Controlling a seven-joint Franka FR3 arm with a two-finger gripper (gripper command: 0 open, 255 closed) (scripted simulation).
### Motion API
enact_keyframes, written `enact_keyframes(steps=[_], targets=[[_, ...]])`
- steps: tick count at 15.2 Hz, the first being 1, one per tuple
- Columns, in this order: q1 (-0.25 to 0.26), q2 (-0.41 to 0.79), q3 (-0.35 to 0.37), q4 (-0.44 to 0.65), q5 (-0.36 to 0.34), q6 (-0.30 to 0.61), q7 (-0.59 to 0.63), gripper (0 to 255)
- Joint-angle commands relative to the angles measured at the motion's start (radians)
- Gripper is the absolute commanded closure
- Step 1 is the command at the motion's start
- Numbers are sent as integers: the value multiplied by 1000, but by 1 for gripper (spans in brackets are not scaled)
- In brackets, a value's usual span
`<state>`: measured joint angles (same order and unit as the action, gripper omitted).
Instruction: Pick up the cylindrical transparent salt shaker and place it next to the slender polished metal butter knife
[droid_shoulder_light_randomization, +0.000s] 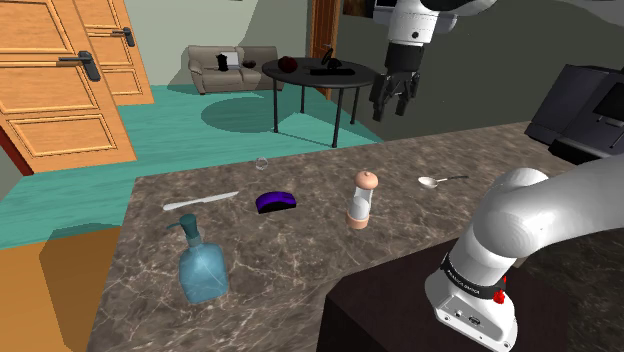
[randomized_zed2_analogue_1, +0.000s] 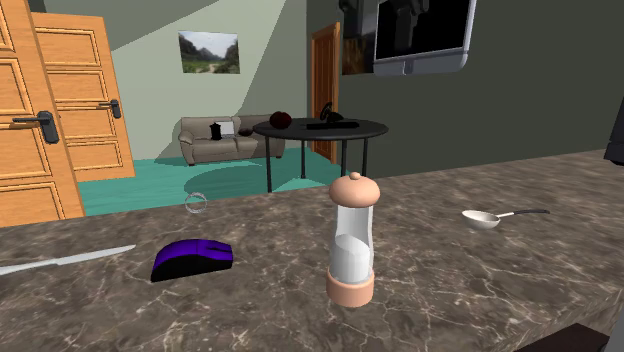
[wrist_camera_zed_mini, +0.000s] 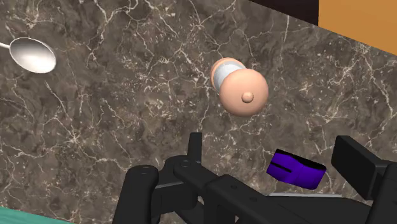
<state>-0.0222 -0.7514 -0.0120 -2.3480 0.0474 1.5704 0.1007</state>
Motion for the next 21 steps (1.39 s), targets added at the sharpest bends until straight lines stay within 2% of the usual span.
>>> enact_keyframes(steps=[1, 7, 12, 21], targets=[[0, 0, 0, 0, 0, 0, 0, 0], [-12, -66, 9, -257, 42, 265, 46, 0], [-11, -58, 22, -437, 88, 515, 77, 0], [2, 13, 33, -515, 110, 669, 73, 0]])
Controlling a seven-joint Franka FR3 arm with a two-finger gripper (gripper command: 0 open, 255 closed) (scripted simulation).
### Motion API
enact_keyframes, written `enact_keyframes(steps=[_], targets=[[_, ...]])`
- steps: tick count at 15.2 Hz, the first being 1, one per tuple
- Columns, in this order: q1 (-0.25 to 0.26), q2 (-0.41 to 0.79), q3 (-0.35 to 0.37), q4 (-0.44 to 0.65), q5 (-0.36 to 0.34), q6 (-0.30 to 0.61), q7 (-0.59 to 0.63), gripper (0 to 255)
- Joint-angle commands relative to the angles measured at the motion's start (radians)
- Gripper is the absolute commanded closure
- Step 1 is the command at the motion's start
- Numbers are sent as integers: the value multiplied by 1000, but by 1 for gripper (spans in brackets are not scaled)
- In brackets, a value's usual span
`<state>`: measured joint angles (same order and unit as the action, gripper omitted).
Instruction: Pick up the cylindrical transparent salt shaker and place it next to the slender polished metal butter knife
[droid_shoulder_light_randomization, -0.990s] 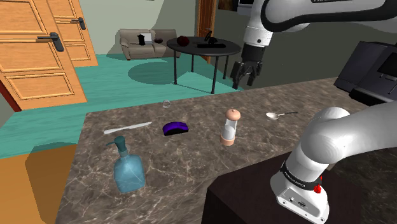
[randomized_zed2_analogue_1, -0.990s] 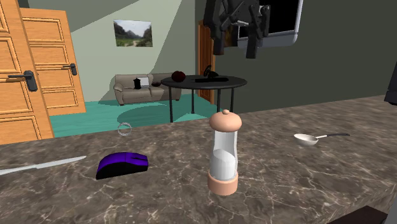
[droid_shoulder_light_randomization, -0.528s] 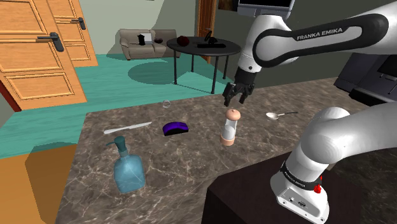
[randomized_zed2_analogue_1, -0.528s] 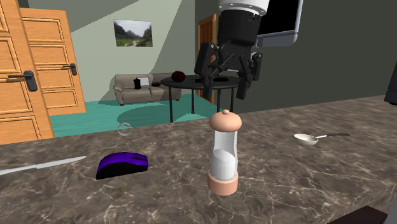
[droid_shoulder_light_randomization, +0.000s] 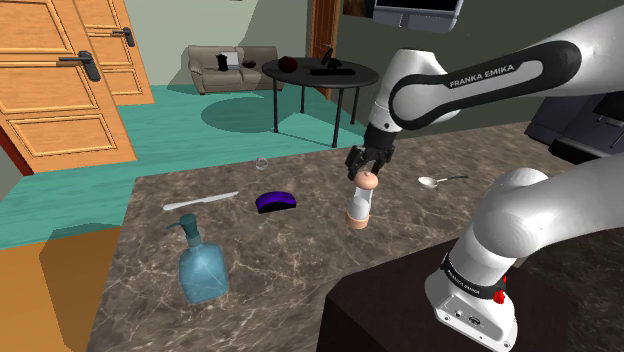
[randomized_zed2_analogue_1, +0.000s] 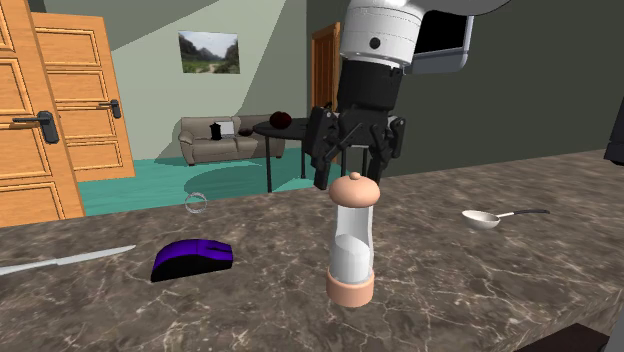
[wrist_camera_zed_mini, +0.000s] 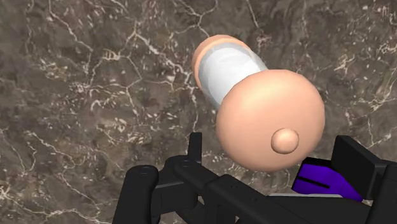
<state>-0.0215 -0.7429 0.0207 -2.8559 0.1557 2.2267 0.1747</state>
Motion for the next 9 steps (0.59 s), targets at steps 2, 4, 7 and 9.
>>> enact_keyframes(steps=[2, 4, 7, 9], targets=[[1, 4, 1, -7, 2, 12, -1, 0], [1, 4, 1, -7, 2, 12, -1, 0], [1, 4, 1, -7, 2, 12, -1, 0], [1, 4, 1, -7, 2, 12, -1, 255]])
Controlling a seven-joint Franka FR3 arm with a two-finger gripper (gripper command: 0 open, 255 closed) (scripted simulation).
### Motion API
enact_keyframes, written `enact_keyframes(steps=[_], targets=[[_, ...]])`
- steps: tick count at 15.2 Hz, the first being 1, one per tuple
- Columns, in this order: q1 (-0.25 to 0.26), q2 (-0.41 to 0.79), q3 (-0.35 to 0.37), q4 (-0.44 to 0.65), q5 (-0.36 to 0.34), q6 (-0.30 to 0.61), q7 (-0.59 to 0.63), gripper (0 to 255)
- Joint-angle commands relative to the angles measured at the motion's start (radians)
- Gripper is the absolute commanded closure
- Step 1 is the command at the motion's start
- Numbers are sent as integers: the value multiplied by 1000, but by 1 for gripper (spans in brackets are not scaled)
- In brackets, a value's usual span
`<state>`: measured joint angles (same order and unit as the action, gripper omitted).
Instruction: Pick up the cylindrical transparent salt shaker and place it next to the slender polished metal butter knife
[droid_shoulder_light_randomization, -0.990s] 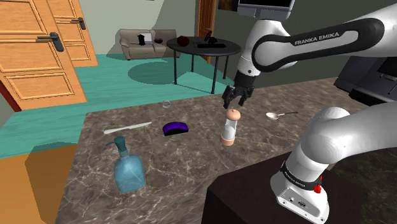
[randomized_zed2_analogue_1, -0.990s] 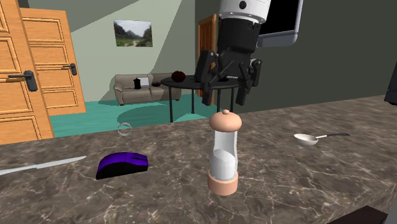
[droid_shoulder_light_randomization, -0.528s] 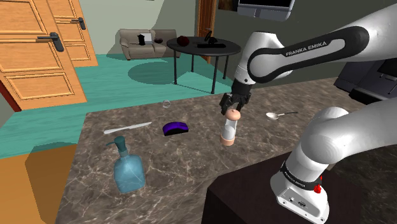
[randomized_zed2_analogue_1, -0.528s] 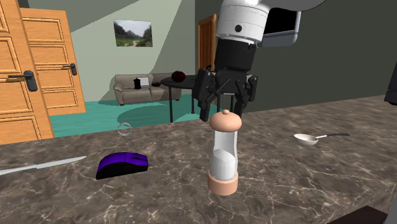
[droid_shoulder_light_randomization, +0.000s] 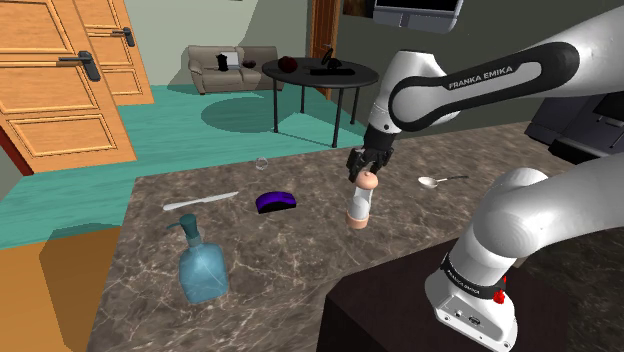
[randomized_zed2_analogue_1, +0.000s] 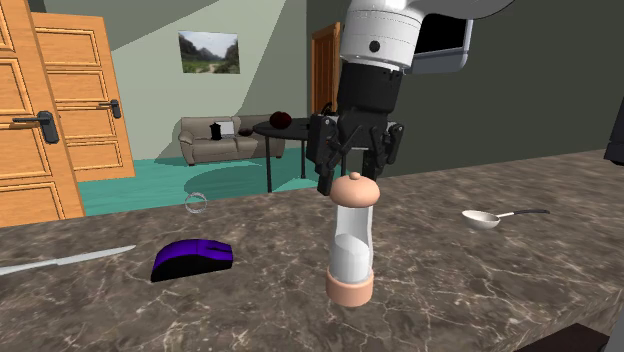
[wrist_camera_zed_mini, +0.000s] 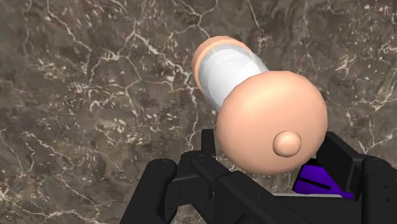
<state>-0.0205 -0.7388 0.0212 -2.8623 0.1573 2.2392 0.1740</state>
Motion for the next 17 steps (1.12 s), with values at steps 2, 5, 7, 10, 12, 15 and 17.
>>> enact_keyframes(steps=[2, 5, 7, 10, 12, 15, 17], targets=[[0, 1, 0, 0, 0, 0, 0, 255], [0, 0, 0, 0, 0, 0, 0, 255], [0, 1, 0, 0, 0, 0, 0, 255], [-2, -15, 0, 19, -4, -35, 4, 255], [-4, -28, 0, 39, -7, -68, 8, 255], [-6, -45, -1, 71, -11, -117, 13, 255], [-8, -54, -2, 93, -14, -148, 17, 255]])
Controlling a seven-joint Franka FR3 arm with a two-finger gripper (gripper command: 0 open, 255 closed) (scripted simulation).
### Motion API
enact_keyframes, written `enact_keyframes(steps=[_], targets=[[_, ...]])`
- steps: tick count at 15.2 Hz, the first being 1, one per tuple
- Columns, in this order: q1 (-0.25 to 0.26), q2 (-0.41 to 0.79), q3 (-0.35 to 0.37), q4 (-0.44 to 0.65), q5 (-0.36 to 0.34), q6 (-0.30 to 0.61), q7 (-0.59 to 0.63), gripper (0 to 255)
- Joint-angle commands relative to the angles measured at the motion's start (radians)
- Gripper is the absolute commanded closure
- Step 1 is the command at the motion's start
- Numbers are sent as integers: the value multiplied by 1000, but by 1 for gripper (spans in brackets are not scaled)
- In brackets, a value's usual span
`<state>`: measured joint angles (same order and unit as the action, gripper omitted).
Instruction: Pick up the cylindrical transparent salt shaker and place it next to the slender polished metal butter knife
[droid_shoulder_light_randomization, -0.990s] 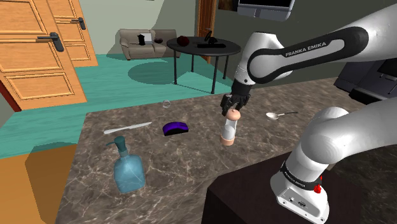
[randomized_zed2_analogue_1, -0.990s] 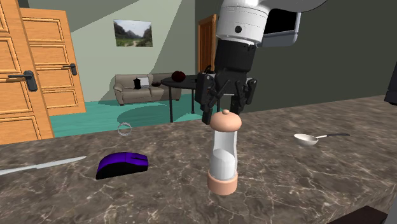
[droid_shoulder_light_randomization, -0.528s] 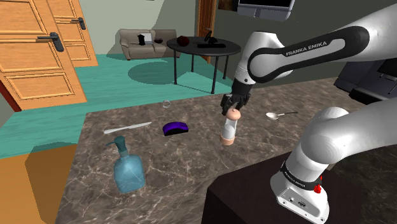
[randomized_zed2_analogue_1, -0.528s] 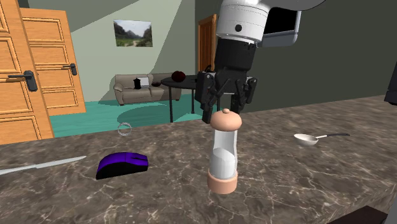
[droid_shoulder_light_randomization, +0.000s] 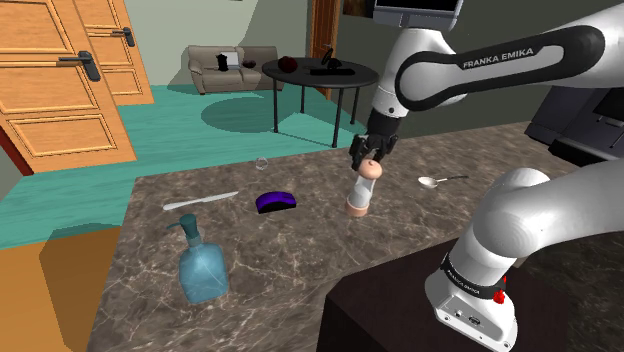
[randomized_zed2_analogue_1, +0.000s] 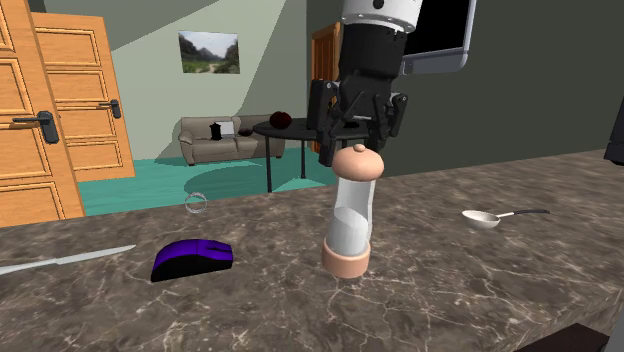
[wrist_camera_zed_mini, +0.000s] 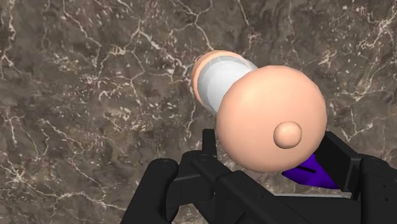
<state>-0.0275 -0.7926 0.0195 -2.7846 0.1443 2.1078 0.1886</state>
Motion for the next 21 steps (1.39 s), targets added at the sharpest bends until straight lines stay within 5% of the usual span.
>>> enact_keyframes(steps=[1, 21], targets=[[-1, -5, 0, 27, -3, -32, 4, 255], [-7, -21, -8, 287, -21, -307, 33, 255]])
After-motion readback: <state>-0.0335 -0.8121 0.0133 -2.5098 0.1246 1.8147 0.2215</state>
